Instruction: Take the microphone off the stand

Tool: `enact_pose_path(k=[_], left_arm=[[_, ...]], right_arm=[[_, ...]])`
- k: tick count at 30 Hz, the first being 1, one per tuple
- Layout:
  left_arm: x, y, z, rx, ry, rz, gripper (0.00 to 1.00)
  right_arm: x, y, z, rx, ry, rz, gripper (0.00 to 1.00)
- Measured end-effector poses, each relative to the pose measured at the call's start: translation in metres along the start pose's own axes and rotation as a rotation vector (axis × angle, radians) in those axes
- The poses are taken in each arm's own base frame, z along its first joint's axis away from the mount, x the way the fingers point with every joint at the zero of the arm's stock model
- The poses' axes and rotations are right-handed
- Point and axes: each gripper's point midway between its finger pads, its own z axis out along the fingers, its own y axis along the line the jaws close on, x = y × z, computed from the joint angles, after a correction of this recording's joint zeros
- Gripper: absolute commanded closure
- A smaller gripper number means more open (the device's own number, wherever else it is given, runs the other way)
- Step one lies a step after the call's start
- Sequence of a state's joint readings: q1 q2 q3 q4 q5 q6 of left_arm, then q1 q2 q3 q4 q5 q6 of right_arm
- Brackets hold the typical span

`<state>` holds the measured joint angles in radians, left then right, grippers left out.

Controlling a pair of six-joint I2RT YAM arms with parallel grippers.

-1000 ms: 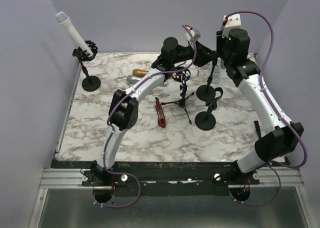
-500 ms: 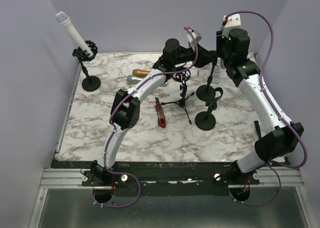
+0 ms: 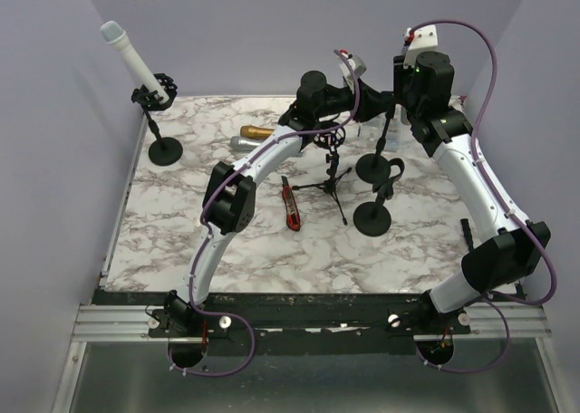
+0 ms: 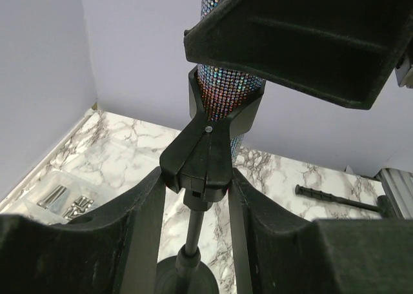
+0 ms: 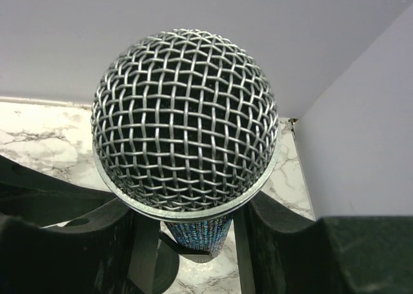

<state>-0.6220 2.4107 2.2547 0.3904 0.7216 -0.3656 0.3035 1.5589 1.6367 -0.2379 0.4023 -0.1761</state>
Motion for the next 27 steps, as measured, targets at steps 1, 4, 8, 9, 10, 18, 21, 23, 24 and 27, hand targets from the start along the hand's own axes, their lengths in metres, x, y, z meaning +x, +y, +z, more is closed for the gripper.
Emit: enact_pose_path(k=[1, 4, 8, 9, 10, 18, 21, 23, 24, 27], left_arm=[[0.001, 0.000, 0.000, 0.001, -0.001, -0.001, 1.00], [0.004, 0.000, 0.000, 0.004, -0.011, 0.004, 1.00], [0.005, 0.000, -0.007, -0.047, -0.008, -0.012, 0.78], [0.003, -0.003, -0.010, -0.061, -0.008, -0.016, 0.55], [0.002, -0.004, -0.012, -0.072, -0.008, -0.017, 0.45], [0.008, -0.004, -0.019, -0.082, -0.002, -0.022, 0.24], [0.002, -0.007, -0.018, -0.063, -0.023, 0.003, 0.25], [-0.002, -0.010, -0.017, -0.048, -0.039, 0.023, 0.26], [-0.006, -0.011, -0.017, -0.039, -0.050, 0.037, 0.27], [-0.013, -0.013, -0.015, -0.015, -0.081, 0.072, 0.32]], right_arm=[[0.000, 0.000, 0.000, 0.000, 0.000, 0.000, 0.99], [0.000, 0.000, 0.000, 0.001, 0.001, 0.000, 0.99], [0.000, 0.001, 0.000, -0.002, -0.002, 0.001, 0.99], [-0.001, 0.001, 0.000, -0.003, -0.003, 0.001, 0.99], [-0.001, 0.001, 0.000, -0.003, -0.004, 0.000, 0.99], [-0.001, 0.005, 0.000, -0.020, -0.013, -0.013, 0.99], [-0.002, 0.006, 0.001, -0.031, -0.017, -0.013, 0.99], [-0.003, 0.008, 0.001, -0.044, -0.022, -0.014, 0.99], [-0.003, 0.009, 0.001, -0.049, -0.023, -0.015, 0.99], [-0.003, 0.010, 0.001, -0.054, -0.026, -0.017, 0.99]])
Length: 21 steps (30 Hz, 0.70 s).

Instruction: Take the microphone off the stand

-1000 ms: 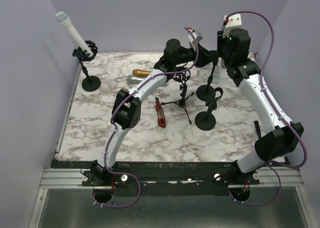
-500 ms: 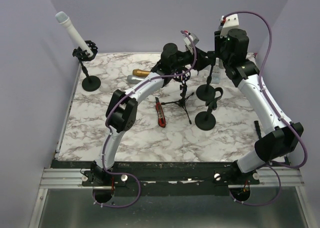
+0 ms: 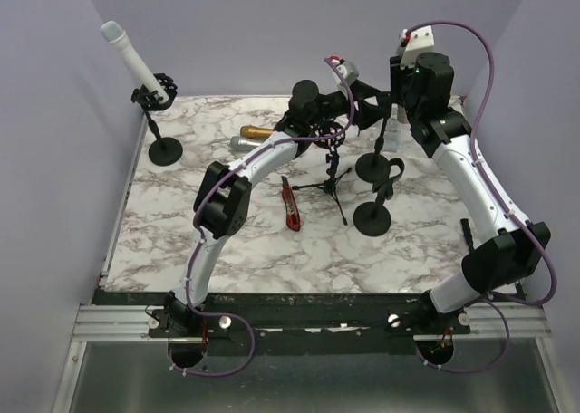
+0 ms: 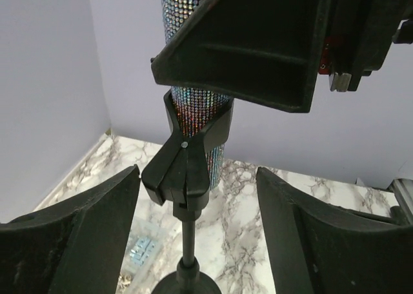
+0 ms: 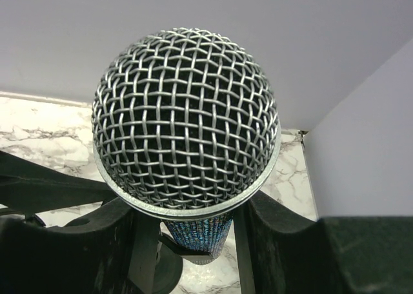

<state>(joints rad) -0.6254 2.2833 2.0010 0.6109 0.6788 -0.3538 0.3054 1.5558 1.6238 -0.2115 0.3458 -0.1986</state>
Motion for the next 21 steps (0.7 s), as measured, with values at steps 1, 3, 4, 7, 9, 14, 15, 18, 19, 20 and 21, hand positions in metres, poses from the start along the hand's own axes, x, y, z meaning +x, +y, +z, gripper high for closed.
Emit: enact_pose_path(k=[1, 3, 4, 7, 9, 14, 15, 18, 19, 20, 21], left_arm=[[-0.001, 0.000, 0.002, 0.009, -0.010, 0.012, 0.34], [0.000, 0.001, 0.005, 0.026, -0.024, 0.030, 0.39], [0.002, 0.001, 0.006, 0.035, -0.024, 0.034, 0.42], [0.013, 0.004, 0.008, 0.053, -0.022, 0.043, 0.45], [0.020, 0.006, 0.007, 0.058, -0.019, 0.047, 0.46], [0.024, 0.009, 0.006, 0.069, -0.027, 0.063, 0.45], [0.022, 0.009, 0.006, 0.071, -0.035, 0.071, 0.41], [0.015, 0.009, 0.005, 0.078, -0.060, 0.094, 0.39], [0.013, 0.009, 0.005, 0.079, -0.066, 0.098, 0.39], [0.012, 0.008, 0.005, 0.080, -0.070, 0.101, 0.40], [0.011, 0.009, 0.005, 0.081, -0.074, 0.105, 0.42]], right_arm=[[0.000, 0.000, 0.000, -0.001, -0.001, -0.001, 0.99], [0.000, 0.001, 0.000, -0.005, -0.001, -0.001, 0.99], [0.000, 0.001, 0.000, -0.006, -0.002, -0.002, 0.99], [-0.001, 0.002, 0.000, -0.012, -0.004, -0.002, 0.99], [-0.001, 0.002, -0.001, -0.015, -0.004, -0.003, 0.99], [-0.001, 0.003, 0.000, -0.019, -0.005, -0.004, 0.99], [-0.001, 0.003, 0.000, -0.019, -0.005, -0.004, 0.99], [-0.001, 0.003, 0.000, -0.019, -0.006, -0.004, 0.99], [-0.001, 0.003, 0.000, -0.019, -0.005, -0.004, 0.99], [-0.001, 0.003, 0.000, -0.019, -0.006, -0.004, 0.99], [-0.001, 0.003, 0.000, -0.019, -0.006, -0.004, 0.99]])
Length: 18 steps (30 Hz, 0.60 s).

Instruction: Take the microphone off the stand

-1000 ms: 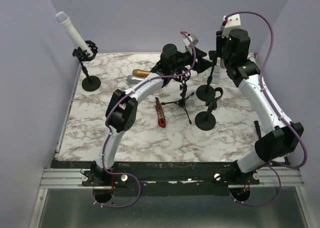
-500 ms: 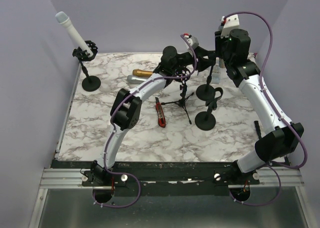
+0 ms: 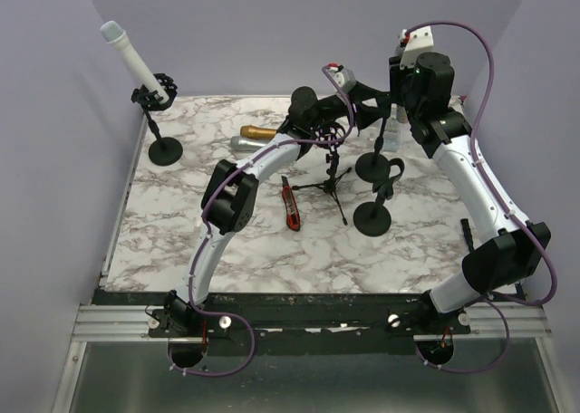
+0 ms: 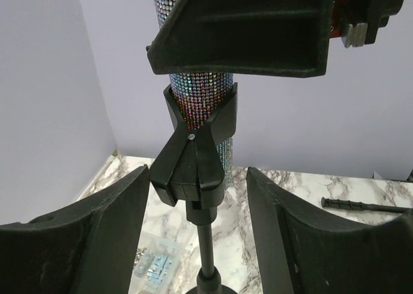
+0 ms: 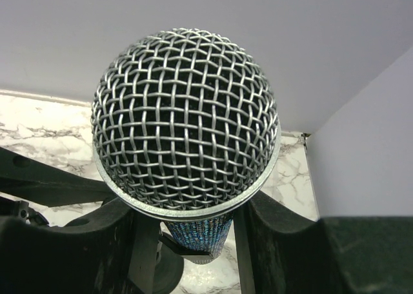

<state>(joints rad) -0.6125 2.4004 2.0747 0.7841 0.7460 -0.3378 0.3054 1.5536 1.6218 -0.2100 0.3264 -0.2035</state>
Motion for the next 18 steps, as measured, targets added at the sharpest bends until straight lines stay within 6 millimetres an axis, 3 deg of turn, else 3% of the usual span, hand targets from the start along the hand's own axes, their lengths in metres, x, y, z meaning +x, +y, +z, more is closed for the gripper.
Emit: enact_pose_path(k=[8, 11, 14, 18], left_arm=[[-0.0028, -0.0012, 0.0004, 0.007, -0.010, 0.007, 0.60], [-0.0027, 0.0005, -0.0006, 0.003, -0.009, 0.006, 0.76], [-0.0028, 0.0019, -0.0001, 0.002, -0.006, 0.004, 1.00], [0.0006, 0.0032, 0.0014, -0.004, 0.012, -0.004, 1.00]], right_arm=[[0.0000, 0.0004, 0.0000, -0.002, 0.000, -0.001, 0.99], [-0.0002, 0.0011, 0.0000, -0.007, -0.001, -0.004, 0.99], [0.0001, 0.0011, 0.0000, -0.007, 0.000, -0.005, 0.99], [0.0010, 0.0013, -0.0001, -0.008, 0.003, -0.008, 0.99]])
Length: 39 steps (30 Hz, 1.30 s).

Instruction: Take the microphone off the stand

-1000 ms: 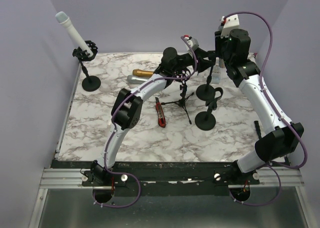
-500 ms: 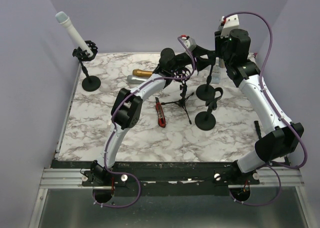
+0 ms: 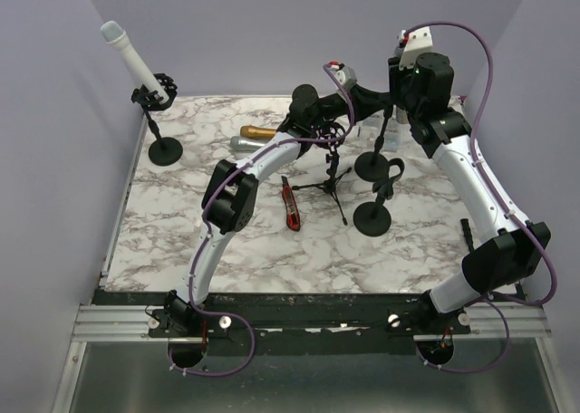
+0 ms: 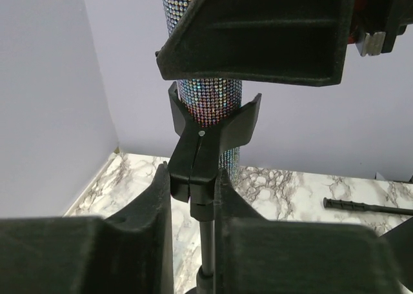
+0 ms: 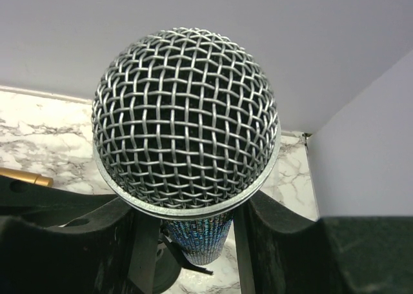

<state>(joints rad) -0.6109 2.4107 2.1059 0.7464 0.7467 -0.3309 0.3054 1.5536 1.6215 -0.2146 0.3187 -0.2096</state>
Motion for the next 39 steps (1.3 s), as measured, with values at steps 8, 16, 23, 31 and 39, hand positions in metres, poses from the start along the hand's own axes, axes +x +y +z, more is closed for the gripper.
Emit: enact_pose_path(k=[8, 16, 23, 31, 39], left_arm=[[0.002, -0.001, -0.002, -0.019, 0.007, 0.004, 1.00], [0.001, -0.001, -0.003, -0.052, 0.038, -0.018, 1.00], [0.002, -0.001, -0.002, -0.068, 0.049, -0.029, 1.00], [0.001, 0.003, 0.000, -0.133, 0.090, -0.076, 0.56], [-0.003, -0.002, -0.003, -0.182, 0.142, -0.145, 0.19]], right_arm=[[-0.001, 0.000, 0.000, -0.001, -0.005, 0.004, 0.99], [-0.027, -0.018, -0.005, 0.076, -0.052, 0.024, 0.99], [-0.082, -0.048, -0.024, 0.165, -0.164, 0.078, 0.99], [-0.102, -0.066, -0.059, 0.193, -0.192, 0.140, 0.99], [-0.100, -0.067, -0.077, 0.165, -0.160, 0.179, 0.99]])
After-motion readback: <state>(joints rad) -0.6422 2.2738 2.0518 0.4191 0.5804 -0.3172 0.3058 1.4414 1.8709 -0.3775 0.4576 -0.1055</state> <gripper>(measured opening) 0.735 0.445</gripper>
